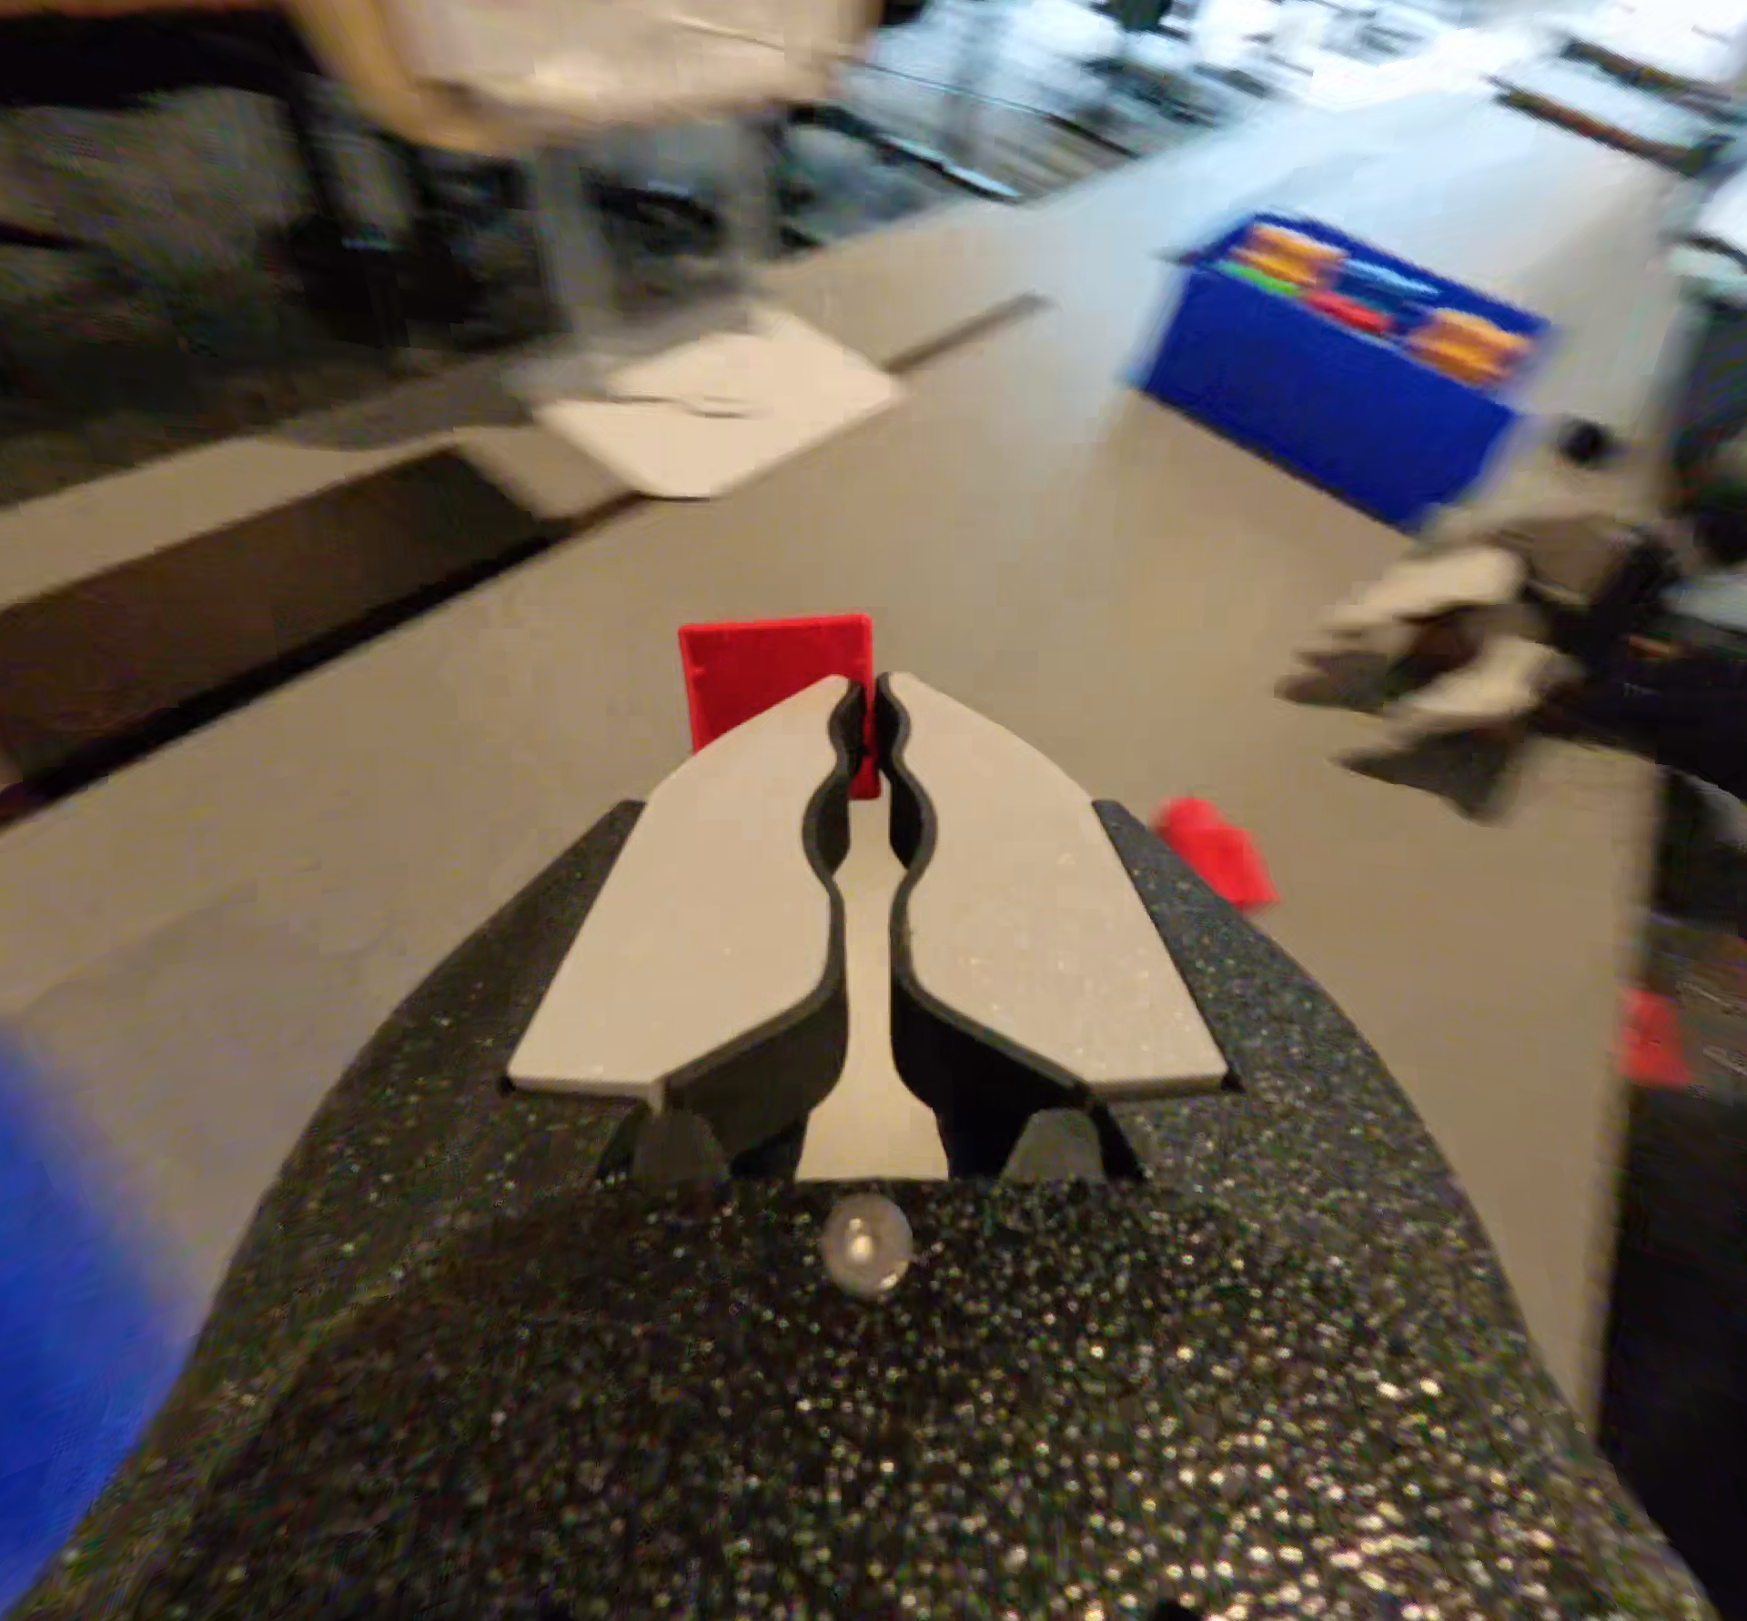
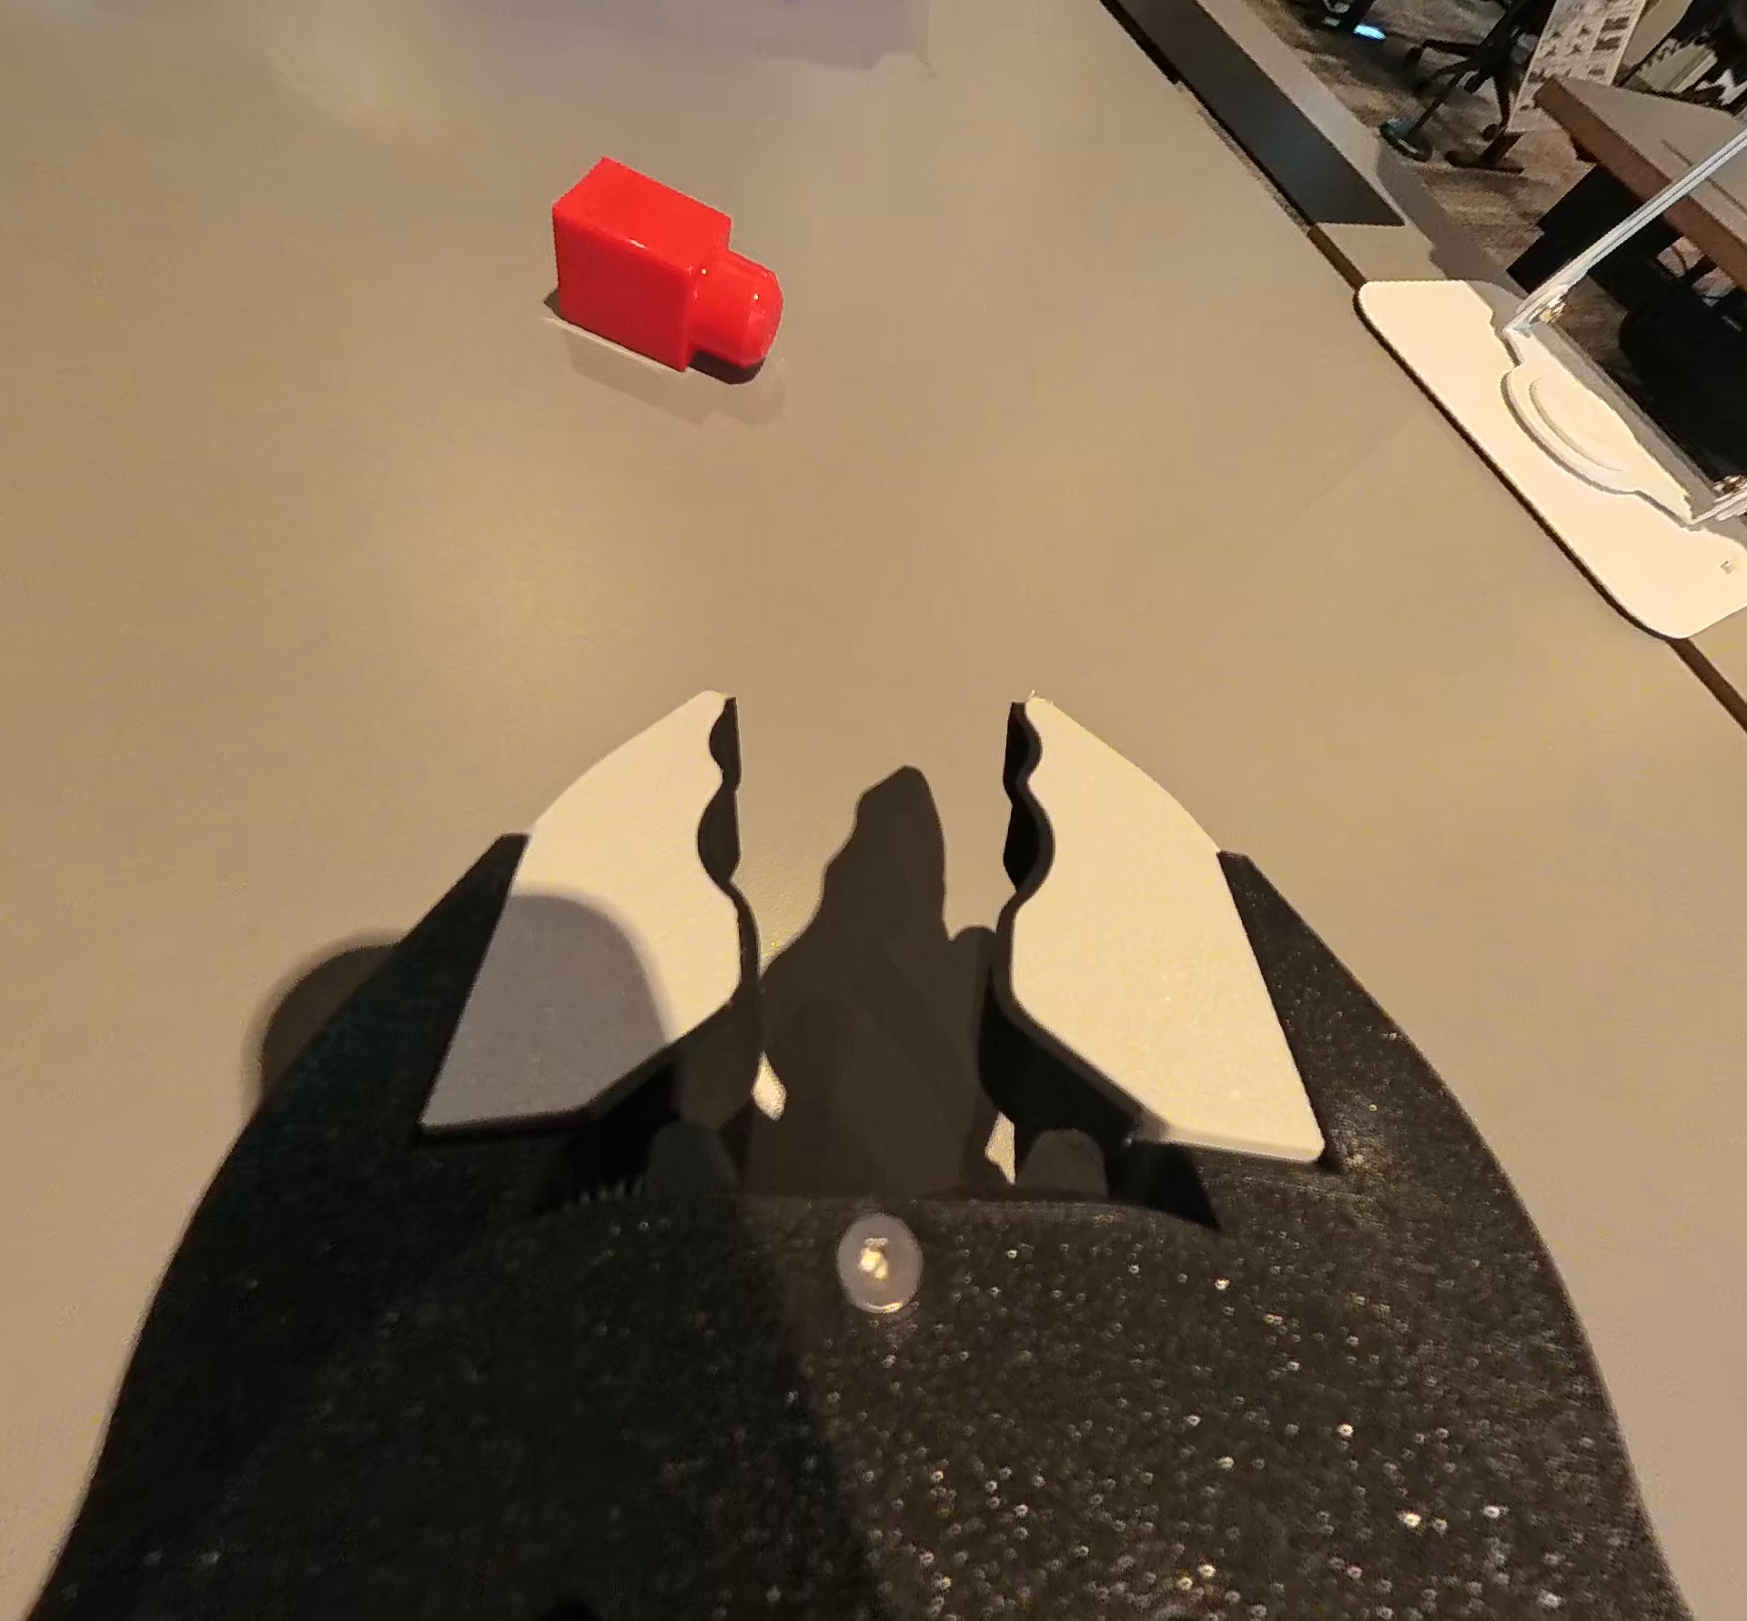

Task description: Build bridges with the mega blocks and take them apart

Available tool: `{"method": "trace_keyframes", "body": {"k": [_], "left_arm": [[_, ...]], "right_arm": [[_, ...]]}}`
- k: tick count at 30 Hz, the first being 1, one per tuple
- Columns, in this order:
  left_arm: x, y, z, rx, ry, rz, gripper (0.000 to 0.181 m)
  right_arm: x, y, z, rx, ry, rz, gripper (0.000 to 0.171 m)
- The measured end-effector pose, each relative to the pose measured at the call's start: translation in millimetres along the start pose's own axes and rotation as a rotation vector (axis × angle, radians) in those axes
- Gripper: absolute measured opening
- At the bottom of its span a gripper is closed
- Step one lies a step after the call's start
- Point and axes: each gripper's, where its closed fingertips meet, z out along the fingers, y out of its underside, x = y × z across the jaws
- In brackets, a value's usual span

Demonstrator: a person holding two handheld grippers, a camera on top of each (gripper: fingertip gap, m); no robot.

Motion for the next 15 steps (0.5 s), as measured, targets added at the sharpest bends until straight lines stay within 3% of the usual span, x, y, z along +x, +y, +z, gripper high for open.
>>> {"method": "trace_keyframes", "body": {"k": [3, 5, 9, 12, 15], "left_arm": [[114, 19, 67, -0.060, 0.448, -0.059, 0.002], [164, 47, 108, -0.173, 0.623, -0.118, 0.001], [201, 103, 160, -0.438, 0.684, -0.143, 0.002], [199, 126, 175, -0.528, 0.645, -0.144, 0.002], [198, 125, 175, -0.526, 0.635, -0.136, 0.007]], "right_arm": [[0, 0, -1, 0.003, 0.001, 0.000, 0.054], [0, 0, -2, 0.009, 0.002, -0.001, 0.054], [0, -3, -5, 0.034, -0.009, 0.002, 0.054], [0, -4, -7, 0.047, -0.025, 0.020, 0.053], [0, -3, -6, 0.042, -0.033, 0.020, 0.052]]}}
